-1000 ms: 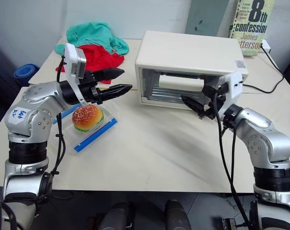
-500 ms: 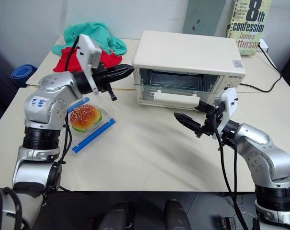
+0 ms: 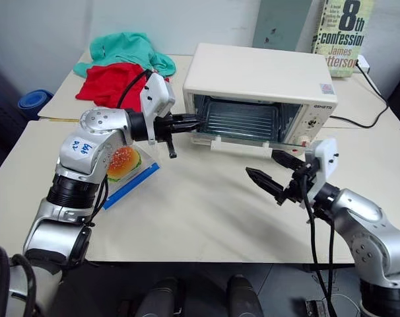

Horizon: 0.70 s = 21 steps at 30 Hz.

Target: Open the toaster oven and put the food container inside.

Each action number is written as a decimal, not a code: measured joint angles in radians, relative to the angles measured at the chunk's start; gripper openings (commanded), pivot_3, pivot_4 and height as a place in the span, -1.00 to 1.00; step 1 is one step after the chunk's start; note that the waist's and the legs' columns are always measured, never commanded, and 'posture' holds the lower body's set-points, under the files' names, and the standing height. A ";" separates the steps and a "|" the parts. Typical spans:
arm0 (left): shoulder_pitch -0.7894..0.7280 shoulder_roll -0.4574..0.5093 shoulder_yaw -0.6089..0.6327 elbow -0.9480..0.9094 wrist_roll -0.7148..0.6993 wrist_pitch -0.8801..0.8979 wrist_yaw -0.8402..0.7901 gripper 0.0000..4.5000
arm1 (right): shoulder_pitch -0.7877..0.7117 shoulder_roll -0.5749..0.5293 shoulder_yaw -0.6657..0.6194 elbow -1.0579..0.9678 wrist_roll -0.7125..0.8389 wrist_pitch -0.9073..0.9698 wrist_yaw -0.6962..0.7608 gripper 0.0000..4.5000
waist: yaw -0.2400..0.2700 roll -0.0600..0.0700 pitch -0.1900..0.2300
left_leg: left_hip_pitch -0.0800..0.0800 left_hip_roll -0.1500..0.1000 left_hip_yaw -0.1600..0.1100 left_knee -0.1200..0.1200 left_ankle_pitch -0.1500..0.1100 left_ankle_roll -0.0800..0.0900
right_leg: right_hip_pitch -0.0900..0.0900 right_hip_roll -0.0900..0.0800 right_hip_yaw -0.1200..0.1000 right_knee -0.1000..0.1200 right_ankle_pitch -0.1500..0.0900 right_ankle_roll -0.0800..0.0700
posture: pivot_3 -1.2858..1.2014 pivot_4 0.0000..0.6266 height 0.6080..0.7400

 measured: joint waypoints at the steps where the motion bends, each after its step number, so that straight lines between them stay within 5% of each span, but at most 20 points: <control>1: 0.013 0.003 -0.006 -0.003 0.004 0.006 -0.003 -1.00 | 0.043 -0.014 -0.039 -0.027 0.017 0.006 0.000 1.00 | 0.001 0.000 0.000 | 0.000 0.000 0.000 0.000 0.000 0.001 | 0.000 0.000 0.000 0.000 0.000 0.000 | 0.03 -0.52 1.00; 8: 0.122 0.005 -0.042 -0.031 0.041 0.029 -0.002 -1.00 | 0.388 -0.112 -0.330 -0.170 0.191 0.072 0.105 1.00 | 0.005 0.000 0.000 | 0.003 0.000 -0.002 0.000 0.000 0.003 | 0.004 0.001 0.000 -0.001 0.000 0.000 | 0.03 -0.52 1.00; 12: 0.154 -0.057 -0.093 0.011 0.094 0.025 0.037 -1.00 | 0.413 -0.142 -0.432 -0.193 0.284 0.082 0.104 1.00 | -0.001 0.000 0.000 | 0.005 0.000 -0.003 0.000 0.002 0.005 | 0.006 0.001 0.002 -0.002 0.006 0.000 | 0.03 -0.52 1.00; 21: 0.164 -0.092 -0.164 0.033 0.174 0.018 0.051 -1.00 | 0.327 -0.205 -0.408 -0.253 0.394 0.082 0.010 1.00 | -0.003 0.000 0.000 | 0.006 0.001 -0.002 -0.001 0.007 0.006 | 0.005 0.001 0.005 -0.003 0.011 -0.001 | 0.03 -0.52 1.00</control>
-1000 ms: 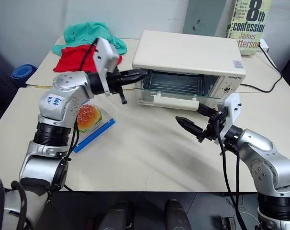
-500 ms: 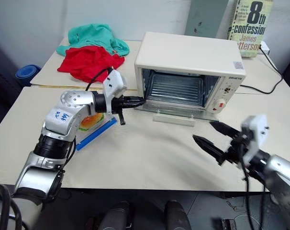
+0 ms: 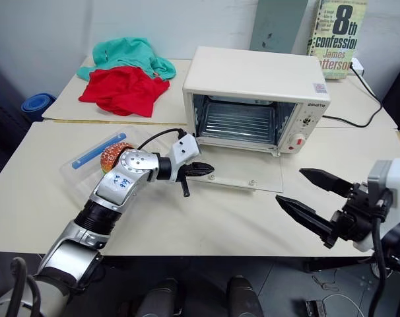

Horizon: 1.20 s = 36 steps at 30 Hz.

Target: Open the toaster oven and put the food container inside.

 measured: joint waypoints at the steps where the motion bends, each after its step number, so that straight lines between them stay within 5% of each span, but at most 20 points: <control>1: 0.002 0.004 -0.002 -0.002 0.005 -0.004 -0.003 -1.00 | -0.023 -0.010 0.009 0.000 0.010 0.000 -0.008 1.00 | 0.000 0.000 0.000 | 0.000 0.000 0.000 0.000 0.000 0.000 | 0.000 0.000 0.000 0.000 0.000 0.000 | 0.03 -0.52 1.00; 4: 0.025 0.035 0.001 -0.028 0.013 -0.008 -0.014 -1.00 | -0.092 -0.048 0.047 0.007 0.027 -0.001 -0.020 1.00 | 0.000 0.000 0.000 | -0.001 0.001 0.000 -0.001 0.000 0.000 | -0.001 0.000 0.000 -0.001 0.000 0.000 | 0.03 -0.52 1.00; 12: 0.111 0.138 0.177 -0.305 -0.113 0.200 -0.029 -0.18 | -0.308 -0.085 0.209 0.122 0.022 -0.001 0.006 1.00 | 0.000 0.000 0.000 | -0.004 0.003 -0.001 -0.001 0.000 0.000 | -0.003 -0.002 -0.001 -0.001 0.000 0.000 | 0.03 -0.52 1.00; 21: 0.258 0.170 0.724 -0.700 -0.435 0.722 0.143 0.95 | -0.551 -0.087 0.422 0.300 -0.083 0.001 0.163 1.00 | -0.005 0.000 0.000 | -0.004 0.004 -0.002 -0.001 0.000 0.000 | -0.003 -0.002 -0.003 -0.001 0.000 0.000 | 0.03 -0.52 1.00; 28: 0.386 0.085 1.120 -0.857 -0.426 1.082 0.346 0.99 | -0.696 -0.080 0.539 0.430 -0.178 0.001 0.297 1.00 | -0.003 -0.001 0.000 | -0.003 0.001 -0.002 -0.001 0.000 -0.001 | -0.003 -0.002 -0.004 -0.001 0.000 0.000 | 0.03 -0.52 1.00; 36: 0.419 -0.048 1.229 -0.867 -0.351 1.129 0.616 0.99 | -0.743 -0.039 0.586 0.491 -0.246 0.001 0.364 1.00 | 0.001 -0.002 0.000 | -0.004 0.000 -0.003 -0.001 0.000 -0.001 | -0.003 -0.011 -0.008 -0.001 0.000 0.000 | 0.03 -0.52 1.00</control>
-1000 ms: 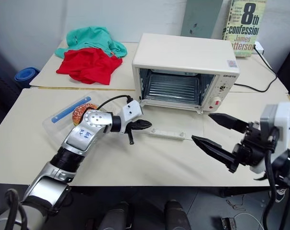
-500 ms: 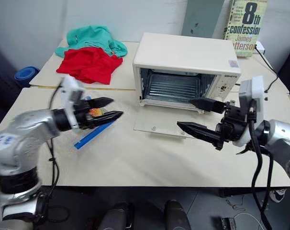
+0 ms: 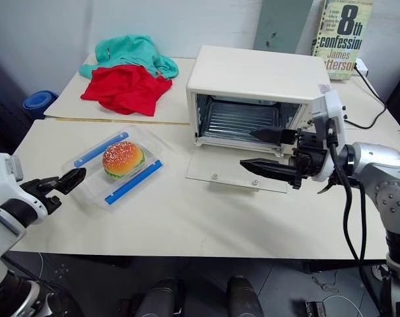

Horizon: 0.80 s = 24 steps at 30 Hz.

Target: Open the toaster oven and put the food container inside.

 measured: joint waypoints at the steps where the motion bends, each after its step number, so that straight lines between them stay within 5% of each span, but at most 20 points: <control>1: -0.003 -0.005 -0.011 -0.004 0.001 0.000 0.027 0.99 | 0.000 0.003 0.002 0.001 -0.006 0.000 0.004 1.00 | 0.000 0.000 0.000 | 0.000 -0.001 0.000 0.000 0.000 0.000 | 0.000 -0.001 -0.001 0.000 0.000 0.000 | 0.03 -0.52 1.00; 12: -0.078 -0.083 -0.122 0.125 -0.011 0.001 0.285 0.99 | 0.043 0.015 -0.037 -0.035 -0.011 0.004 -0.014 1.00 | -0.001 0.000 0.000 | -0.001 -0.002 0.001 -0.003 -0.002 0.000 | -0.001 -0.003 -0.003 -0.004 0.001 0.001 | 0.03 -0.52 1.00; 24: -0.123 0.001 -0.135 0.254 -0.098 0.001 0.366 -0.42 | 0.122 0.015 -0.095 -0.118 0.011 0.022 -0.074 1.00 | 0.000 0.000 0.000 | -0.001 -0.002 0.002 -0.004 -0.002 0.000 | -0.001 -0.004 -0.003 -0.004 0.001 0.001 | 0.03 -0.52 1.00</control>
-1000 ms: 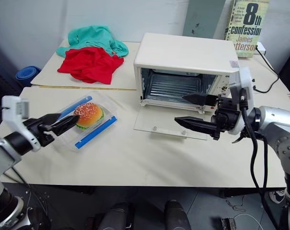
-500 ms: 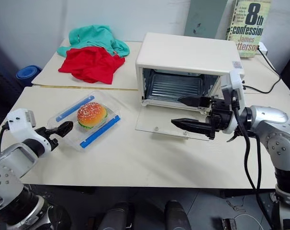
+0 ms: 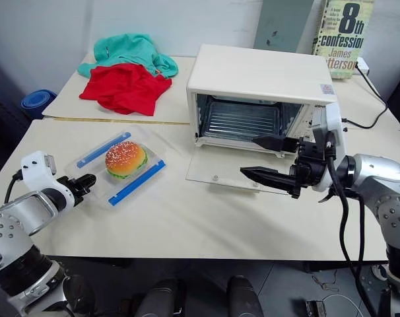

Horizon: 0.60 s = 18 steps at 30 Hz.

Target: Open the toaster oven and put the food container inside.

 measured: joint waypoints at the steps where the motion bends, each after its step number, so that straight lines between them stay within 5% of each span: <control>1: -0.001 0.011 -0.004 0.008 -0.005 0.000 0.001 -0.45 | 0.002 0.000 -0.005 -0.002 0.001 0.000 -0.003 1.00 | 0.000 0.000 0.000 | 0.000 0.000 0.000 0.000 0.000 0.000 | 0.000 0.000 0.000 0.000 0.000 0.000 | 0.03 -0.52 1.00; 6: -0.006 0.113 -0.107 0.040 -0.003 -0.002 -0.011 -0.66 | 0.014 -0.015 -0.031 -0.011 0.033 0.044 -0.015 1.00 | -0.001 0.000 0.000 | 0.002 0.000 0.000 -0.001 0.002 0.000 | 0.001 0.000 0.000 0.000 0.000 0.000 | 0.03 -0.52 1.00; 11: -0.087 0.240 -0.274 0.106 0.019 -0.014 -0.087 -0.66 | 0.049 -0.015 -0.069 -0.059 0.041 0.055 -0.053 1.00 | -0.003 0.000 0.000 | 0.002 0.001 0.002 -0.004 0.003 -0.001 | 0.000 -0.001 -0.001 -0.001 0.001 -0.002 | 0.03 -0.52 1.00; 18: -0.329 0.222 -0.457 0.221 0.037 -0.067 -0.185 -0.66 | 0.156 -0.011 -0.146 -0.137 0.081 0.062 -0.126 1.00 | 0.008 0.000 0.000 | -0.002 -0.001 0.001 -0.008 0.003 -0.004 | -0.003 -0.001 -0.004 -0.003 0.001 -0.002 | 0.03 -0.52 1.00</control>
